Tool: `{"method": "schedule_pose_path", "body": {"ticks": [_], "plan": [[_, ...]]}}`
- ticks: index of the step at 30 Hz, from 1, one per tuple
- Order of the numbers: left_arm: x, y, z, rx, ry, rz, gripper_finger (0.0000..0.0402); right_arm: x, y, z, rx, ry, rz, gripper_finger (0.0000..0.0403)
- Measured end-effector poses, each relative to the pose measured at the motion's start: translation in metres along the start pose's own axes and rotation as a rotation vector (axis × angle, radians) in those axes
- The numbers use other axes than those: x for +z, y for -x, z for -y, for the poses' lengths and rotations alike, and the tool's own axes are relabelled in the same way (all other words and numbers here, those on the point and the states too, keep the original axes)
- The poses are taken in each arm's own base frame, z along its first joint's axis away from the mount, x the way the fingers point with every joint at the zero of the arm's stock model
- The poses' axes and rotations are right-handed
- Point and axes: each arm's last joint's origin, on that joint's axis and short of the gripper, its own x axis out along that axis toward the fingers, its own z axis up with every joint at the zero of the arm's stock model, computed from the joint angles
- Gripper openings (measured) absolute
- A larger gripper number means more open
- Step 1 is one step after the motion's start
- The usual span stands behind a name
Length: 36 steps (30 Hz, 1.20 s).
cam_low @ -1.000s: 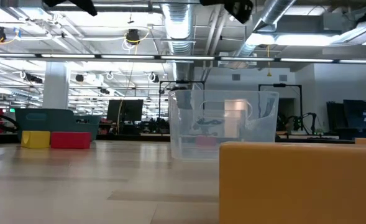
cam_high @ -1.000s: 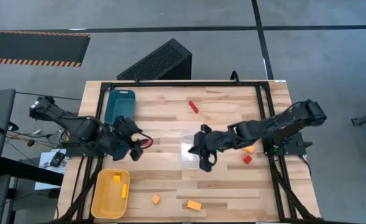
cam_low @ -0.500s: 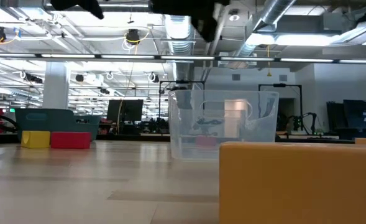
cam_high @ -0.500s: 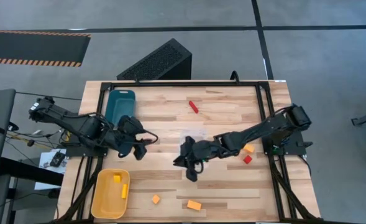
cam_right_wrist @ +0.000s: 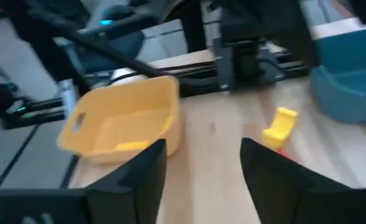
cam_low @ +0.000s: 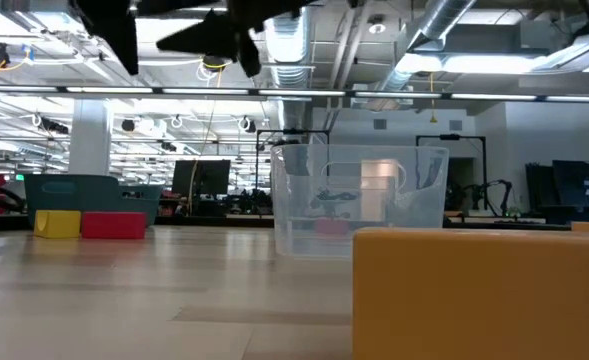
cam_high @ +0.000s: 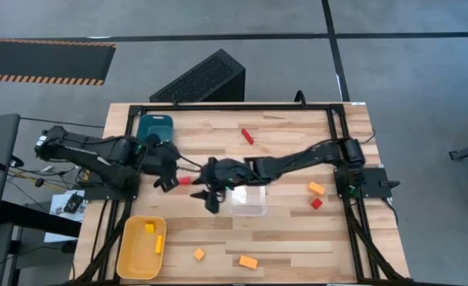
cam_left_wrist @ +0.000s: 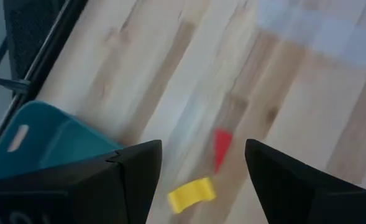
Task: Sort & place blocks by color
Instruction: Put the yellow block into the yellow bin
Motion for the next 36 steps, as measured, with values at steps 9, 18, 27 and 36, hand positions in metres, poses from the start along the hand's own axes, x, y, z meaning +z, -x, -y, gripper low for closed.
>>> {"method": "schedule_pose_path", "body": {"ticks": [9,18,27,36], "plan": [[-0.002,-0.012,-0.044,-0.050,-0.023,-0.121,0.0222,0.015,-0.018,0.051,-0.106,0.002,-0.065,0.0236],[-0.062,-0.049,-0.061,-0.207,0.247,-0.086,0.0222,0.056,0.023,0.097,-0.237,-0.077,0.002,0.0199],[-0.067,-0.068,-0.057,-0.173,0.399,-0.136,0.0222,0.082,0.068,0.130,-0.288,-0.056,0.003,0.0180],[-0.058,-0.091,-0.052,-0.061,0.464,-0.233,0.0222,0.082,0.129,0.151,-0.418,-0.027,-0.120,0.0175]]}}
